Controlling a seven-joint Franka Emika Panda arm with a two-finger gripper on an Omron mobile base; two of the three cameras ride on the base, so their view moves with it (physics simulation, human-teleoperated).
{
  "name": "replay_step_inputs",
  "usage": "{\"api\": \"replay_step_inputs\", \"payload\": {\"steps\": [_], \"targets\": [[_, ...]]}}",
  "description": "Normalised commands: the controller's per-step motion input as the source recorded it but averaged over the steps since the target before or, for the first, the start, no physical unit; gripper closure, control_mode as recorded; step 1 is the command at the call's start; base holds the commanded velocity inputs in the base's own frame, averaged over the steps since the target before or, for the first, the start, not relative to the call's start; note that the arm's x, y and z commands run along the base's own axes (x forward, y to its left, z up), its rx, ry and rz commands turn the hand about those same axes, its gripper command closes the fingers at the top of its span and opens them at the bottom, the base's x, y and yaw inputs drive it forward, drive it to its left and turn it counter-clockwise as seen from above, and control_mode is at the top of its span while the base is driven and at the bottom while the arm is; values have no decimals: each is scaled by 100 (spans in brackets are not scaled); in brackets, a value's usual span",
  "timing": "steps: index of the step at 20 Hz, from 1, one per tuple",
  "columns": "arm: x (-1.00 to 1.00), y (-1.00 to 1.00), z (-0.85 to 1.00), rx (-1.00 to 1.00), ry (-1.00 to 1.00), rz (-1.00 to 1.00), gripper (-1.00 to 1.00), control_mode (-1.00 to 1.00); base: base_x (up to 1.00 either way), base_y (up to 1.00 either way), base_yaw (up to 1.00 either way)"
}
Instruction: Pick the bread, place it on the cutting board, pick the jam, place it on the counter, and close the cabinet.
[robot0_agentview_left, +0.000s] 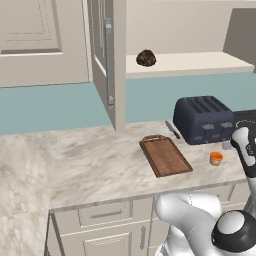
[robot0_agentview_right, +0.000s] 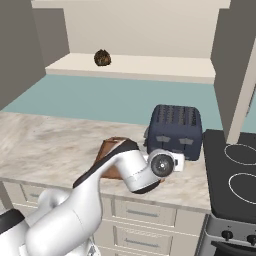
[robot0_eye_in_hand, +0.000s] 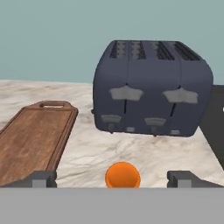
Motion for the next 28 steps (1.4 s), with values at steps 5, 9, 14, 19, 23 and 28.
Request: {"api": "replay_step_inputs", "payload": {"steps": [5,9,14,19,23,28], "targets": [[-13,0,21,0,0,0,-100,-100,0,0,0],[-6,0,24,0,-1,0,-100,-100,0,0,0],[-3,4,27,0,-3,0,-100,-100,0,0,0],[-3,7,34,0,-3,0,-100,-100,0,0,0],[-13,4,40,0,-5,0,-100,-100,0,0,0],[-15,7,35,0,-5,0,-100,-100,0,0,0]]}}
